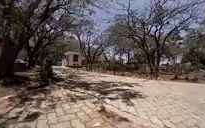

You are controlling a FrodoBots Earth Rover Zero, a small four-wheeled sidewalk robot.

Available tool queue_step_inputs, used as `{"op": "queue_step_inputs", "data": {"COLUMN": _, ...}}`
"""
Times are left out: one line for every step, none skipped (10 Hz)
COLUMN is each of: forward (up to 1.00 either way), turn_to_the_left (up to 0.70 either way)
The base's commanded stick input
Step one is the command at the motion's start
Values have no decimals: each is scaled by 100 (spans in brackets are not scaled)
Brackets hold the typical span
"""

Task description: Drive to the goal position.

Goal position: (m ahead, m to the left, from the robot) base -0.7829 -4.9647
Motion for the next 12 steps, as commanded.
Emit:
{"op": "queue_step_inputs", "data": {"forward": 0, "turn_to_the_left": -100}}
{"op": "queue_step_inputs", "data": {"forward": 0, "turn_to_the_left": -100}}
{"op": "queue_step_inputs", "data": {"forward": 0, "turn_to_the_left": -100}}
{"op": "queue_step_inputs", "data": {"forward": 0, "turn_to_the_left": -100}}
{"op": "queue_step_inputs", "data": {"forward": 0, "turn_to_the_left": -100}}
{"op": "queue_step_inputs", "data": {"forward": 0, "turn_to_the_left": -100}}
{"op": "queue_step_inputs", "data": {"forward": 0, "turn_to_the_left": -100}}
{"op": "queue_step_inputs", "data": {"forward": 0, "turn_to_the_left": -100}}
{"op": "queue_step_inputs", "data": {"forward": 0, "turn_to_the_left": -100}}
{"op": "queue_step_inputs", "data": {"forward": 0, "turn_to_the_left": -100}}
{"op": "queue_step_inputs", "data": {"forward": 0, "turn_to_the_left": -100}}
{"op": "queue_step_inputs", "data": {"forward": 0, "turn_to_the_left": -100}}
